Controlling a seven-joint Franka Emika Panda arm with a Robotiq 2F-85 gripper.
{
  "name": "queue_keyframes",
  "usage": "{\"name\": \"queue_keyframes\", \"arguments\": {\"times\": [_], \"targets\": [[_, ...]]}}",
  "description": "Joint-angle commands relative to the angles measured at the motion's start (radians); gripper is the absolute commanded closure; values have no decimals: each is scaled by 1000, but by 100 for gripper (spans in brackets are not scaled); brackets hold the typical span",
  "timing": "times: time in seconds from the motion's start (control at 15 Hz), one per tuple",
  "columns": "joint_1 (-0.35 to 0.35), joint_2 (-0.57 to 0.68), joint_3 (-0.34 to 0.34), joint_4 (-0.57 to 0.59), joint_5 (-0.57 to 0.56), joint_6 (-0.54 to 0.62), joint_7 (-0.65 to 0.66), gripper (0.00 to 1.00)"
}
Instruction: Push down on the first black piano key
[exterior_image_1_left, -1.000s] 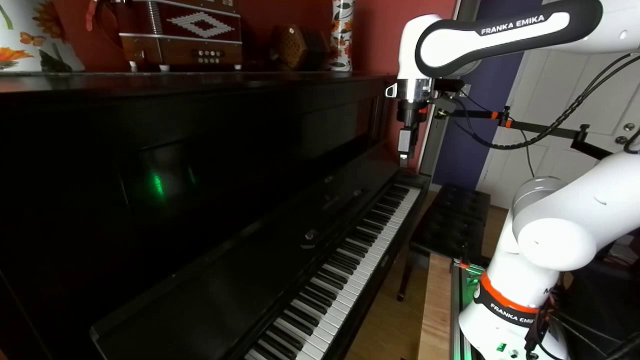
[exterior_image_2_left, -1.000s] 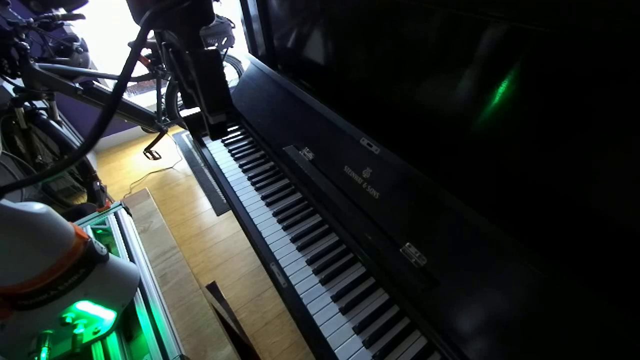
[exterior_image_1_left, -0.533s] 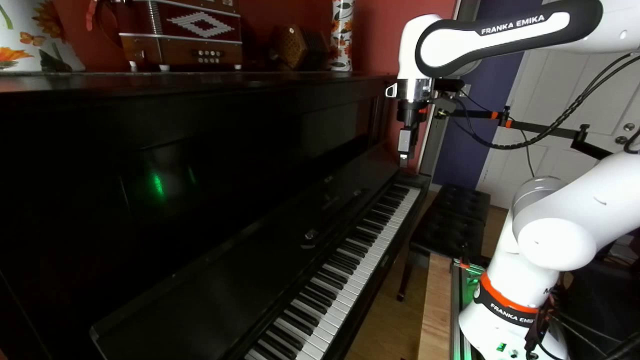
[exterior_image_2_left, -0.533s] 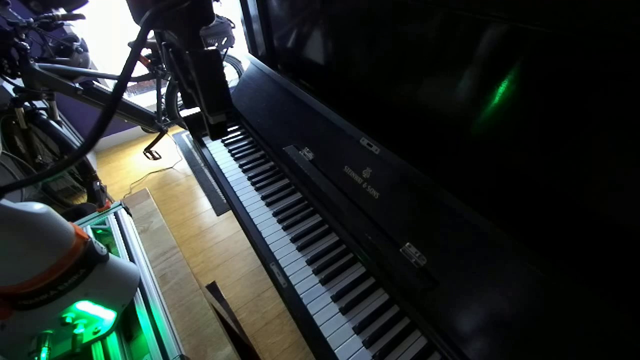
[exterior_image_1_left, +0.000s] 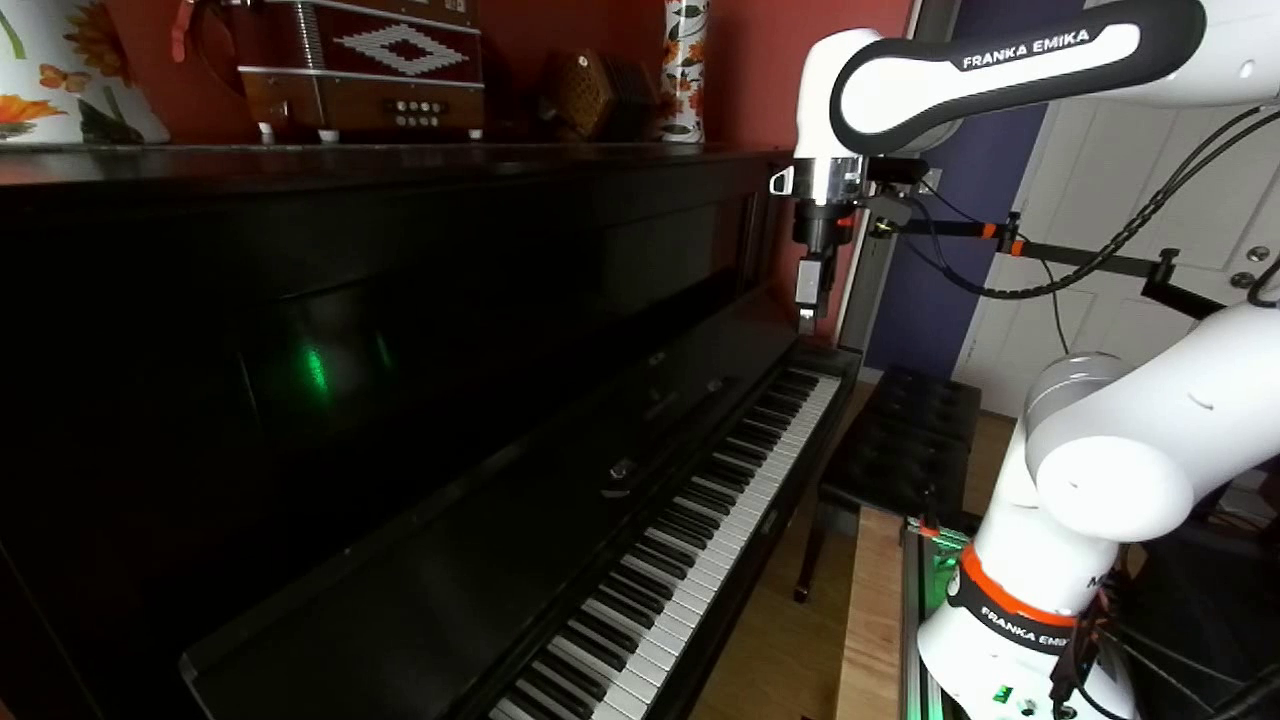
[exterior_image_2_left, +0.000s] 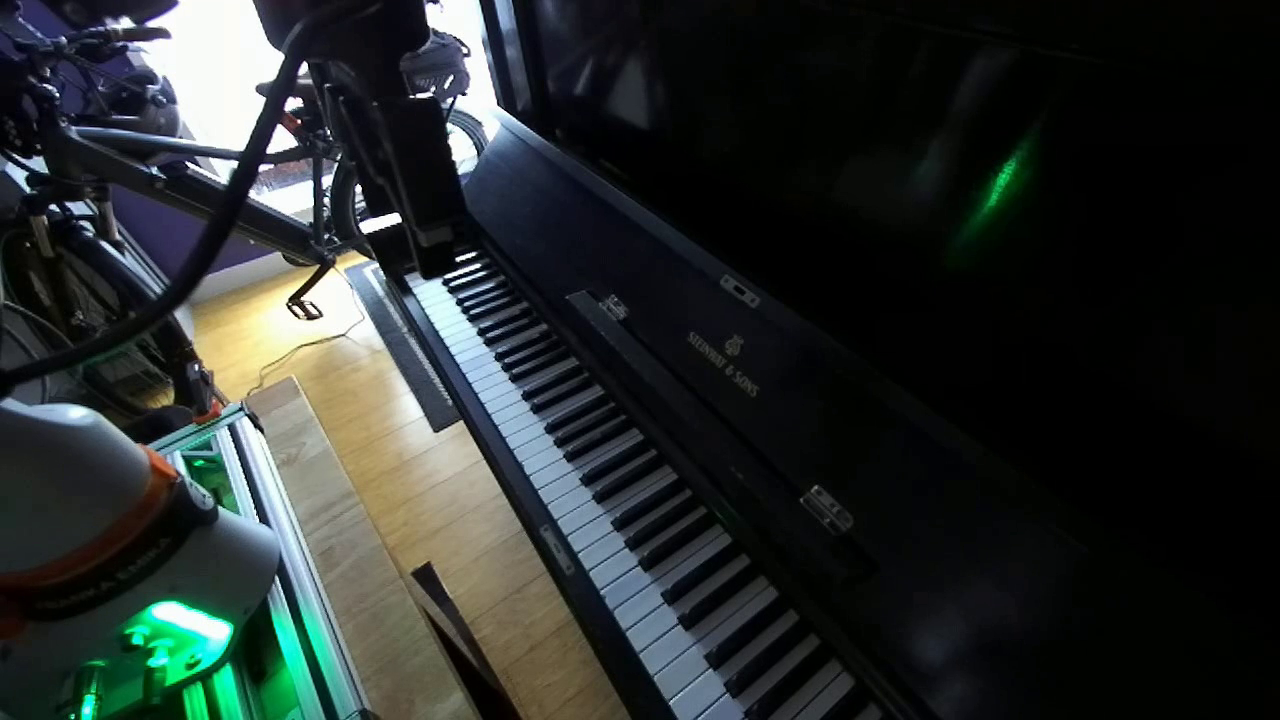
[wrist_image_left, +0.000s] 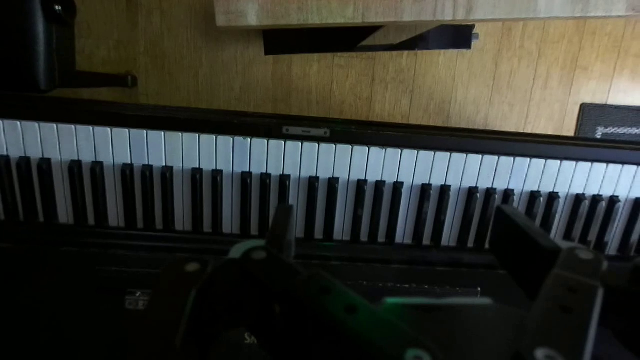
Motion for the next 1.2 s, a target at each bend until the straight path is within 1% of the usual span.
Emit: {"name": "queue_keyframes", "arguments": {"times": [0.0,0.07,0.2,0.53,0.67,0.87,1.13], "targets": [[61,-31,38,-36,23,10,-21,0],[81,-36,56,-44,27,11,-28,0],[150,-46,95,-62,70,1,-59,0],[344,-28,226,-105,211,37,-85,0],[417,4,280,-99,263,74,-83,0],[515,70,363,-74,312,142,-91,0],[610,185,455,-29,349,280,-87,0]]}}
